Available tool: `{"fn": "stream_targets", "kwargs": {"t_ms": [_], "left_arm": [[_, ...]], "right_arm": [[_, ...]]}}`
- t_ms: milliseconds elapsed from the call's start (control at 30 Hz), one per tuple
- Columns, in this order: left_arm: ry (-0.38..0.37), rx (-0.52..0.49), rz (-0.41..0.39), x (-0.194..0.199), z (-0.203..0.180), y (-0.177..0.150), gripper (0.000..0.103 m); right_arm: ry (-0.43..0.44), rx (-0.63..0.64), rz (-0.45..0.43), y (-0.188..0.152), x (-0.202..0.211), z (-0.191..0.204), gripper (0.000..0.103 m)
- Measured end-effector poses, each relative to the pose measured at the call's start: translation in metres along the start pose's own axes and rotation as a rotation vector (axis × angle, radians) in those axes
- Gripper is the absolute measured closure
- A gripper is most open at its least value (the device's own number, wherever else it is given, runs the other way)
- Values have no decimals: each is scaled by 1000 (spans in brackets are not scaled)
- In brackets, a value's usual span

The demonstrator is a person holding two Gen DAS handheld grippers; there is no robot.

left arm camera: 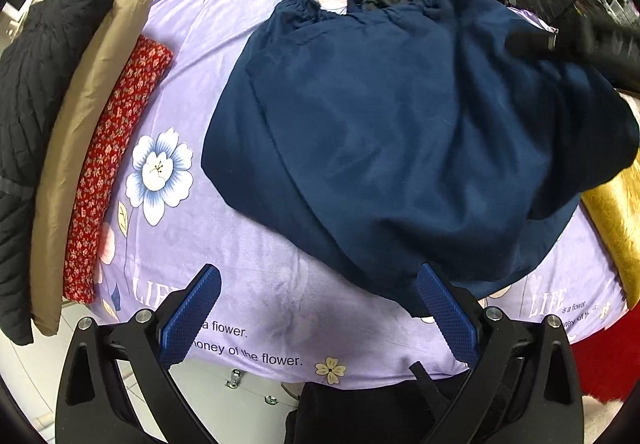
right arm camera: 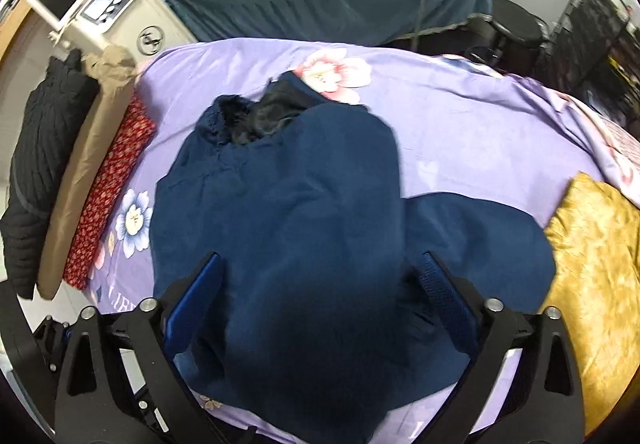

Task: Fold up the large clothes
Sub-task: 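Grasp the navy jacket with the right gripper and lift it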

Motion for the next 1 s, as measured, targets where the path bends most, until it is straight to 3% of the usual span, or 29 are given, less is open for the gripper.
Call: {"fn": "stream_targets", "kwargs": {"t_ms": [33,100,200,333,500,767,867,967,1000], "left_arm": [[-3,3,-3,0,1,1,7],[0,9,-14,2,5,4,7],[-9,26,-40,8,12,11,7],[-36,43,-89,21,21,23,7],[-39,15,-162,39,21,39,7],[-60,-83,-184,45,-13,49,7],[-108,-119,-159,35,-35,43,7],[-130,-146,-132,22,-51,35,7],[-136,-155,-126,19,-55,33,7]], "right_arm": [[10,11,20,-4,-4,4,46],[27,37,12,-11,-4,10,64],[21,104,-13,-31,6,14,75],[45,144,24,-76,21,3,85],[45,167,106,-150,34,-20,88],[11,-68,359,-297,-7,-96,88],[7,-147,374,-331,-20,-109,87],[11,-181,325,-328,-14,-108,77],[3,-187,313,-324,-10,-107,60]]}}
Point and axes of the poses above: each gripper's, at about its wrist camera, not at the fingertips, and x roughly against the way its jaws point, z to its left, y to its top, the point moved 8 cm from there along -x, roughly the way its jaws point
